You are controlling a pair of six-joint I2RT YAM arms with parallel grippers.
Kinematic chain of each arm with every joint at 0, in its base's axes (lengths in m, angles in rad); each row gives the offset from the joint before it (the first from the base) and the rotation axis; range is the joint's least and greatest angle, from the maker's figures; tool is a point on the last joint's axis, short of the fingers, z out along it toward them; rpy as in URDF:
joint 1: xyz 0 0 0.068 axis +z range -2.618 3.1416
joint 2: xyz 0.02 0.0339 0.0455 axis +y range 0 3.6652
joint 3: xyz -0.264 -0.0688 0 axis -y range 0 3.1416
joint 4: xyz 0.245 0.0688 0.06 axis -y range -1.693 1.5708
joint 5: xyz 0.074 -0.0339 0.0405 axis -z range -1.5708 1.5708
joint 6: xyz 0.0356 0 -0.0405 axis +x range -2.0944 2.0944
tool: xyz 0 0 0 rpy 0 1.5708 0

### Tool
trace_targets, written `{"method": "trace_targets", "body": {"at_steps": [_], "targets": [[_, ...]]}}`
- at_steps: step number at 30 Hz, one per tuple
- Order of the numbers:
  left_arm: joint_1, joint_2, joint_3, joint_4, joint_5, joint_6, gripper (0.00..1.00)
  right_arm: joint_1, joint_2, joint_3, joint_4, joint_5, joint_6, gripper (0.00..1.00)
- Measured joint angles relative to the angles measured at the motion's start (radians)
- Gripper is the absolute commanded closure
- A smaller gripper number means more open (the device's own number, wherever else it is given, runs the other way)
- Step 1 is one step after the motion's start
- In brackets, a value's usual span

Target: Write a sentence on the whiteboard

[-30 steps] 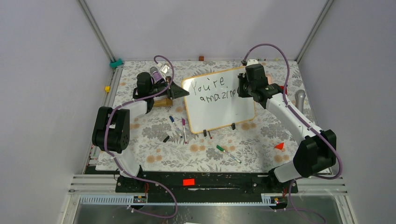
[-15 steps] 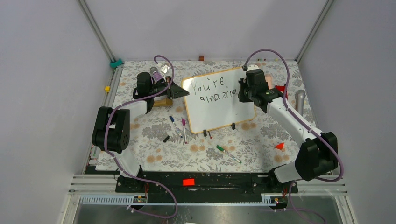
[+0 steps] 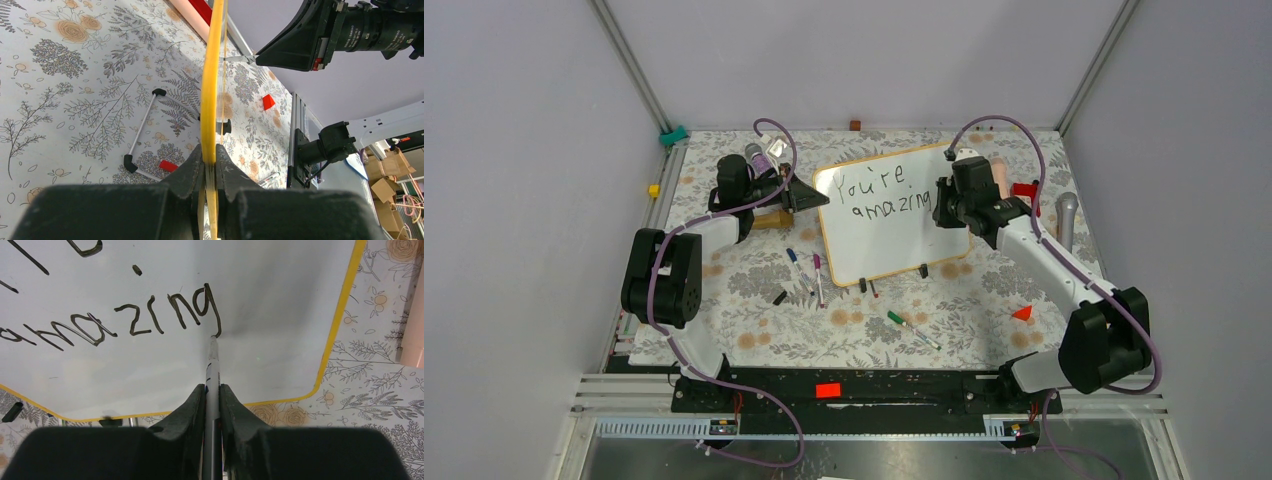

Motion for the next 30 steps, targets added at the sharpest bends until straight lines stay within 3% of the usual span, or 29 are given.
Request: {"method": "trace_targets", "body": {"at_steps": [8, 17, 30], "targets": [[0.000, 0.000, 0.000, 0.001, 0.001, 0.008, 1.00, 0.000, -0.030, -0.012, 0.026, -0.051, 0.002, 1.00], [0.000, 0.000, 0.000, 0.002, 0.000, 0.008, 1.00, 0.004, -0.218, -0.087, 0.051, -0.150, 0.005, 1.00], [-0.001, 0.000, 0.000, -0.008, -0.005, 0.021, 1.00, 0.303, -0.231, -0.060, -0.004, 0.198, -0.036, 1.00]]}}
